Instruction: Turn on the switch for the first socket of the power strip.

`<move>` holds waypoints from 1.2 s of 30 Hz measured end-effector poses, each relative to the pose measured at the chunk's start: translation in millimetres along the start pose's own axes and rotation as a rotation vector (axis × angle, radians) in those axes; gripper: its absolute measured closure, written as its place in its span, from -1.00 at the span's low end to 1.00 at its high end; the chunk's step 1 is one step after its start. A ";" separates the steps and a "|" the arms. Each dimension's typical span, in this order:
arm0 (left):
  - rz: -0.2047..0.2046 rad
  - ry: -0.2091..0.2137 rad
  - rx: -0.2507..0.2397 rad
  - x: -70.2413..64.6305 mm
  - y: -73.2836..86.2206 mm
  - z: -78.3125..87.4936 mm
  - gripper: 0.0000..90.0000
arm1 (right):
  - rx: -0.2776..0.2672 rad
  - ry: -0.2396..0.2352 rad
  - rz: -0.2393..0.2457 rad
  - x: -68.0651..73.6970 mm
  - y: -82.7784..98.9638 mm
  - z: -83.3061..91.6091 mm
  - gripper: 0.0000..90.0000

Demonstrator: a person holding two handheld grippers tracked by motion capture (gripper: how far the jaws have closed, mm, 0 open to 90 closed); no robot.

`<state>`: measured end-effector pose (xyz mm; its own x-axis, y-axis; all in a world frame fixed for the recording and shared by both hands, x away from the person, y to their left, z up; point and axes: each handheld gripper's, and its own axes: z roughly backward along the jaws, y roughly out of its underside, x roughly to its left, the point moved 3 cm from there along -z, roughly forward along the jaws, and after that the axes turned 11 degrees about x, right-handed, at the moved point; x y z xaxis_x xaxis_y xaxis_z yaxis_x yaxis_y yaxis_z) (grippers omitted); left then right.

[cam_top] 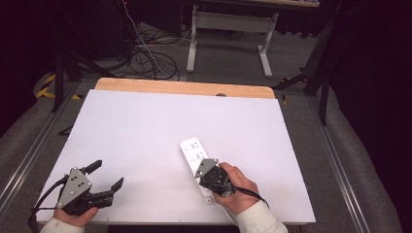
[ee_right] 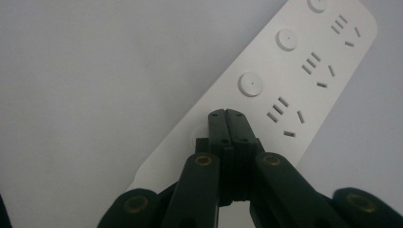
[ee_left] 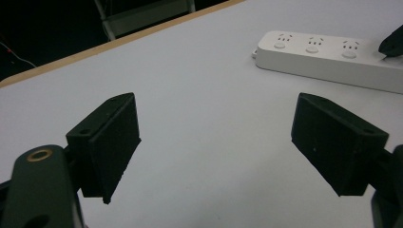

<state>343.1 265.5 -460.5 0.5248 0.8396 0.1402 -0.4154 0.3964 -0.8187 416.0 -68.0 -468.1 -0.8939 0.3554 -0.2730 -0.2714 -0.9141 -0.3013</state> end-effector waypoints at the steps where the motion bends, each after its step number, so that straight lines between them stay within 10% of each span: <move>1: 0.001 0.000 0.000 -0.1 -0.1 -0.2 -0.62 | 0.007 0.009 0.014 0.3 -0.1 0.2 1.00; 30: -0.001 0.002 0.012 -0.2 -0.9 -3.6 -0.62 | 0.034 0.036 0.044 4.8 -4.4 -0.1 1.00; 31: -0.004 -0.001 0.009 -0.3 -1.2 -3.6 -0.62 | -0.008 -0.047 0.044 7.4 -6.6 -1.4 1.00; 36: -0.002 0.000 0.009 0.2 -0.6 -2.3 -0.62 | -0.019 -0.056 0.019 5.8 -5.3 -2.2 1.00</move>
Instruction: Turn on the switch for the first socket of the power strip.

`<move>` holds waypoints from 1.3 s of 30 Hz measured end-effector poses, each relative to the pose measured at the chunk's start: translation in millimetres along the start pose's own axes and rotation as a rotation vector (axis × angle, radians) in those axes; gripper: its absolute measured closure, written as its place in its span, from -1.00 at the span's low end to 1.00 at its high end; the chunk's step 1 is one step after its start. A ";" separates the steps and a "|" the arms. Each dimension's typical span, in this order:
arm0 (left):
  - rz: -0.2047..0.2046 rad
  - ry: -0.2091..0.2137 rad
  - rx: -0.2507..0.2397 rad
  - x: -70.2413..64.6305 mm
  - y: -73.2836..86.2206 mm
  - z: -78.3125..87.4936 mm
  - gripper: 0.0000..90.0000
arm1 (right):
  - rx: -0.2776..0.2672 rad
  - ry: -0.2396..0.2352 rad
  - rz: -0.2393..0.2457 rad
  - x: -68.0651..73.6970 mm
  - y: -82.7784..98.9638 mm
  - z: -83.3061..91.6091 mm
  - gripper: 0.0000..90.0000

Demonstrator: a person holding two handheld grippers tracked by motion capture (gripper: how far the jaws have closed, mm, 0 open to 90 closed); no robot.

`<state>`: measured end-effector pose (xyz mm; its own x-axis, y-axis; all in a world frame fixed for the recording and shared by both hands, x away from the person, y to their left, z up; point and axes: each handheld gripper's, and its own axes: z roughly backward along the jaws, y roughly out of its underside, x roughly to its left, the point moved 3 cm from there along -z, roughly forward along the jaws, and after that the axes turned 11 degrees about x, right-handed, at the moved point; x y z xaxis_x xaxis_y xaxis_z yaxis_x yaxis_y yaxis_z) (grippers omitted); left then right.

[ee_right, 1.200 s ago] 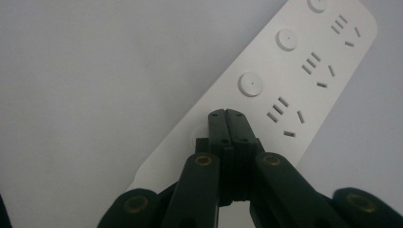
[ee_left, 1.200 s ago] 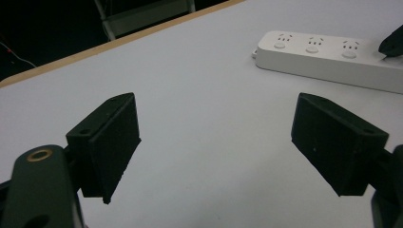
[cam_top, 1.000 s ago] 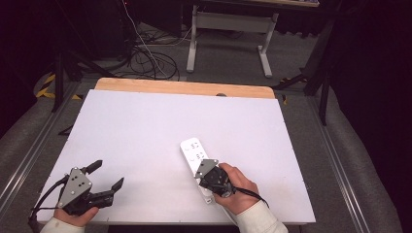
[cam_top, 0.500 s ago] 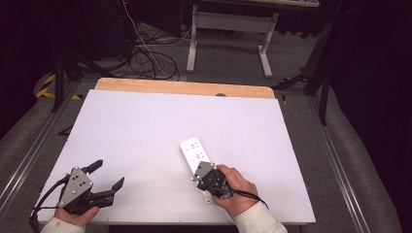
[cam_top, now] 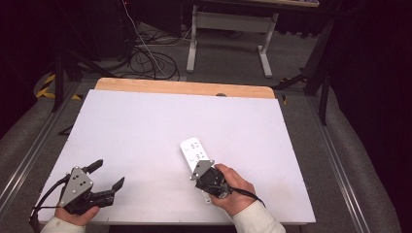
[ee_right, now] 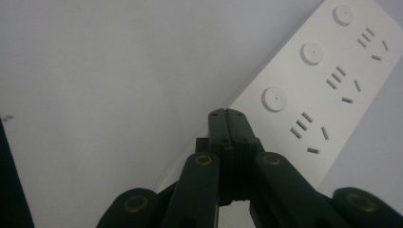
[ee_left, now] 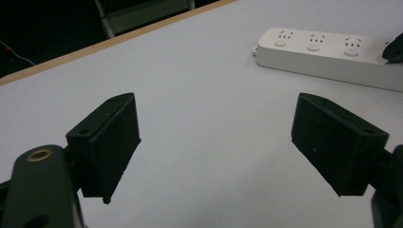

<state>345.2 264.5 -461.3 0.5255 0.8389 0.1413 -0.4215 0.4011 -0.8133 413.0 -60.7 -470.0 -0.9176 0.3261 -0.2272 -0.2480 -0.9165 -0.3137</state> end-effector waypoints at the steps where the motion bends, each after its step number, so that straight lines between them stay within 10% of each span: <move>1: 0.002 0.002 -0.001 0.1 0.1 -0.1 -0.62 | -0.008 -0.001 -0.008 0.0 0.3 -0.3 1.00; 21: 0.003 0.002 -0.006 0.4 -0.4 0.7 -0.62 | -0.200 -0.060 -0.088 -9.5 2.4 44.6 1.00; 32: 0.006 0.005 -0.007 0.4 -0.3 0.8 -0.62 | -0.301 -0.023 -0.134 -17.7 10.1 63.5 0.01; 39: 0.011 0.006 -0.009 0.1 -0.4 0.6 -0.62 | -0.368 -0.056 -0.169 -23.6 24.7 76.4 -0.28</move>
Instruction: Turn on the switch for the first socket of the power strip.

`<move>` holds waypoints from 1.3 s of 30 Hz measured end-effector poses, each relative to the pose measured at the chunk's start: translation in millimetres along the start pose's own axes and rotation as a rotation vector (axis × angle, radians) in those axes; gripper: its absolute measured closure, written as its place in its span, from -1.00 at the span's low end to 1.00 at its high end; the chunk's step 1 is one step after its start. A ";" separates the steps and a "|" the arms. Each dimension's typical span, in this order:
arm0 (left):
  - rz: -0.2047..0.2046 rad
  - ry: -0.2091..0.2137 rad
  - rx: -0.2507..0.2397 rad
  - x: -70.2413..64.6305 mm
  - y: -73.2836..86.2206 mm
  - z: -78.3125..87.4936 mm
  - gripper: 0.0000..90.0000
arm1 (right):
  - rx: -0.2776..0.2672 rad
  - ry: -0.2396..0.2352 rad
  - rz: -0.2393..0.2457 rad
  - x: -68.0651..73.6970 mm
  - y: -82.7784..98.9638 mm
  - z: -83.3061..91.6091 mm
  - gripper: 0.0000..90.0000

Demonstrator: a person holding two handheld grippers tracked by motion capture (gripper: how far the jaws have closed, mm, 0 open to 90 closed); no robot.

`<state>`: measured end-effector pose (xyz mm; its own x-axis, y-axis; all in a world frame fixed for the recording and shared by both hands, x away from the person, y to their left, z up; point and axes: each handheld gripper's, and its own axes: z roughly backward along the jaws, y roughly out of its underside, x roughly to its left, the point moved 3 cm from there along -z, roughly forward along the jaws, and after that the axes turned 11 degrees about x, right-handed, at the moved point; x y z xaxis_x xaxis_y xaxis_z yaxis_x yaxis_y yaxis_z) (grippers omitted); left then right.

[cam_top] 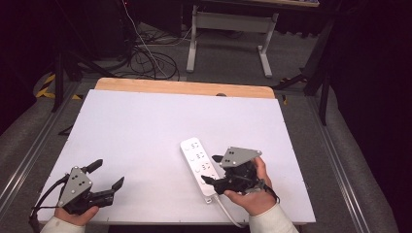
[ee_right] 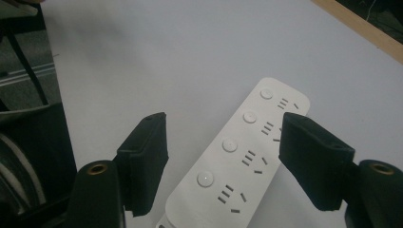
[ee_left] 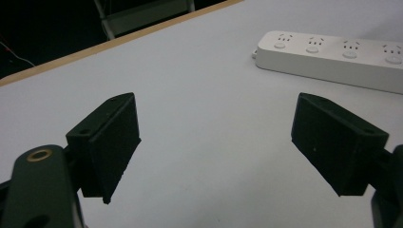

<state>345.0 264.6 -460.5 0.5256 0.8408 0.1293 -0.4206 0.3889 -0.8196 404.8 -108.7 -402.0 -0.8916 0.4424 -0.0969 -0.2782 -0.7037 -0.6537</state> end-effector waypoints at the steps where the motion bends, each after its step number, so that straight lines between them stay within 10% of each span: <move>1: -0.001 0.000 0.001 0.1 0.1 0.1 -0.62 | -0.011 -0.003 -0.011 -1.2 1.8 2.6 -0.29; 20: -0.007 0.008 -0.009 -1.4 -1.1 2.2 -0.62 | -0.104 -0.057 -0.079 -24.2 53.1 23.6 -0.64; 27: -0.019 0.007 -0.008 -3.0 -1.1 3.0 -0.63 | -0.132 0.001 -0.130 -32.5 72.8 25.8 -0.94; 39: -0.019 0.019 -0.006 -6.3 -0.8 2.1 -0.64 | -0.125 0.033 -0.211 -49.0 113.3 20.2 -0.83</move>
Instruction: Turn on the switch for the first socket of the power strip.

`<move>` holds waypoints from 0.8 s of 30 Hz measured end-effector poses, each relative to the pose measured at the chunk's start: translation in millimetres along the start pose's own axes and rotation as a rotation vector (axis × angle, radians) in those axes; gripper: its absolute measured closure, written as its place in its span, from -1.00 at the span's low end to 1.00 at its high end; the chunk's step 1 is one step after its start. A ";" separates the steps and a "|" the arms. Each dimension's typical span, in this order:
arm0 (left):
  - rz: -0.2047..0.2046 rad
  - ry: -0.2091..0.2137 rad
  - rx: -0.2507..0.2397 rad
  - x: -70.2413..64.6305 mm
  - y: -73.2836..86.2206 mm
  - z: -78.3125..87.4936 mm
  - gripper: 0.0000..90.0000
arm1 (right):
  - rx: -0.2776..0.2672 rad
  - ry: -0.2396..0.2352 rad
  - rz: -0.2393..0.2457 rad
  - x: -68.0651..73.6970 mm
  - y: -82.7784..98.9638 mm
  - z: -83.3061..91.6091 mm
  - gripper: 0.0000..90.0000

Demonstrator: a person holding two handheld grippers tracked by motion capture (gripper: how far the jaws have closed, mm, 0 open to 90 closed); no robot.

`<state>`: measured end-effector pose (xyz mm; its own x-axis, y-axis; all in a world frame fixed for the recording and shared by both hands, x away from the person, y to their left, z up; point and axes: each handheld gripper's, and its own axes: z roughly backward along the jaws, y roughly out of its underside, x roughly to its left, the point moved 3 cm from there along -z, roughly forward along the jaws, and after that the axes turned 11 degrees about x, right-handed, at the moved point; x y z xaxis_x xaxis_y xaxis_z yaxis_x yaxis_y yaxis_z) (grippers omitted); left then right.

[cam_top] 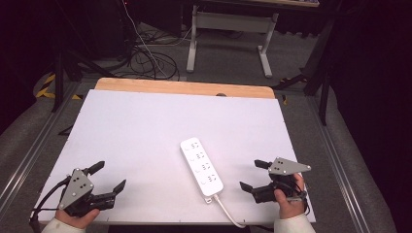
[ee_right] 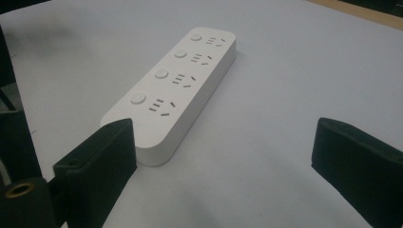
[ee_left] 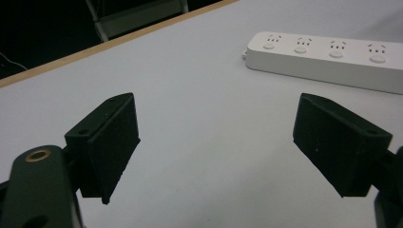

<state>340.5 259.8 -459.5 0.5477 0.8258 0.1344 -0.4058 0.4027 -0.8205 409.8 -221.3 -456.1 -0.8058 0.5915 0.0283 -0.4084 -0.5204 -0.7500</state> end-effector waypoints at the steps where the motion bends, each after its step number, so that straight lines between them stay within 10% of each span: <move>1: 0.000 -0.001 -0.001 -0.1 -0.1 0.0 -0.65 | -0.004 -0.003 0.001 -1.1 2.6 -0.7 -0.84; 24: -0.002 0.005 0.019 2.7 2.6 -5.2 -0.68 | 0.036 -0.001 -0.053 -16.2 45.1 -14.0 -0.87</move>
<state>344.7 261.1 -464.1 0.5524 0.8229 0.1331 -0.4184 0.4118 -0.8095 410.5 -245.7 -499.7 -0.7827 0.6187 0.0682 -0.4659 -0.5097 -0.7233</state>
